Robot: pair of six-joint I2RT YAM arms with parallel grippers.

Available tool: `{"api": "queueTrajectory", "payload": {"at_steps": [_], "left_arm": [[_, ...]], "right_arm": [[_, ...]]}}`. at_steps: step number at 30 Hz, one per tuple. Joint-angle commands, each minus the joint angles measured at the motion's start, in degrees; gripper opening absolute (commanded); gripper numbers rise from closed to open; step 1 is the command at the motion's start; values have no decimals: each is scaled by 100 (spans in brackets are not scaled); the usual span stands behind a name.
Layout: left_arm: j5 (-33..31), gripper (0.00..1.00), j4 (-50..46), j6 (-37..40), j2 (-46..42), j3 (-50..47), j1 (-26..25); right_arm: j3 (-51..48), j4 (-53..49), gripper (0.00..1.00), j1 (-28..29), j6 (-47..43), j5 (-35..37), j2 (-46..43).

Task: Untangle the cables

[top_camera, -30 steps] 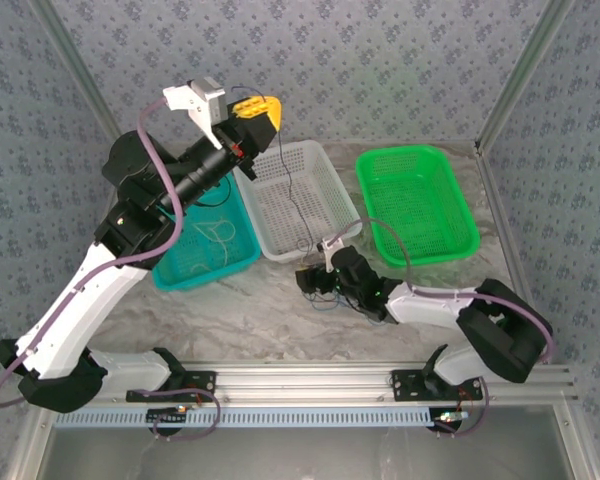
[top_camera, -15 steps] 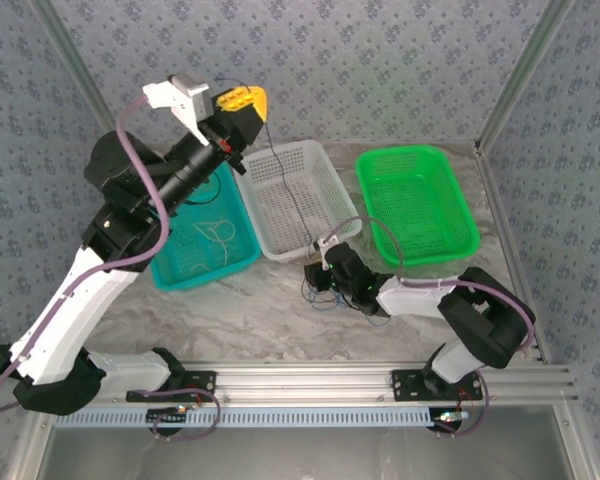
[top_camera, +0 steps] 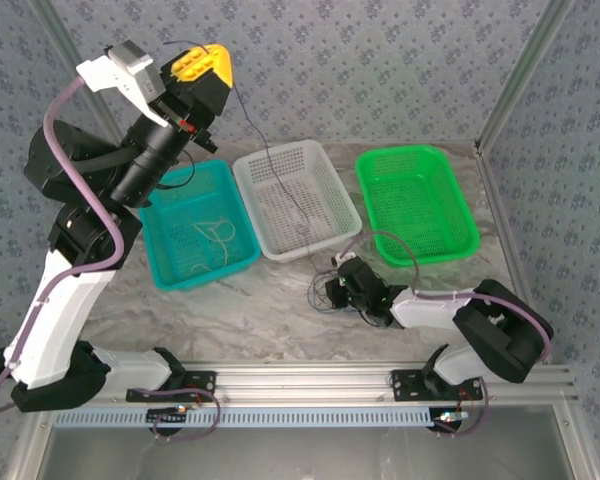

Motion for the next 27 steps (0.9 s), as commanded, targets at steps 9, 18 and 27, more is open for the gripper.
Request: {"api": "queueTrajectory", "payload": {"at_steps": [9, 18, 27], "left_arm": [[-78, 0, -264, 283, 687, 1488, 40], [50, 0, -887, 496, 1657, 3307, 38], [154, 0, -1188, 504, 2104, 4043, 48]], "right_arm": [[-104, -553, 17, -108, 43, 282, -123], [-280, -593, 18, -118, 72, 447, -419], [-189, -895, 53, -115, 16, 274, -630]]}}
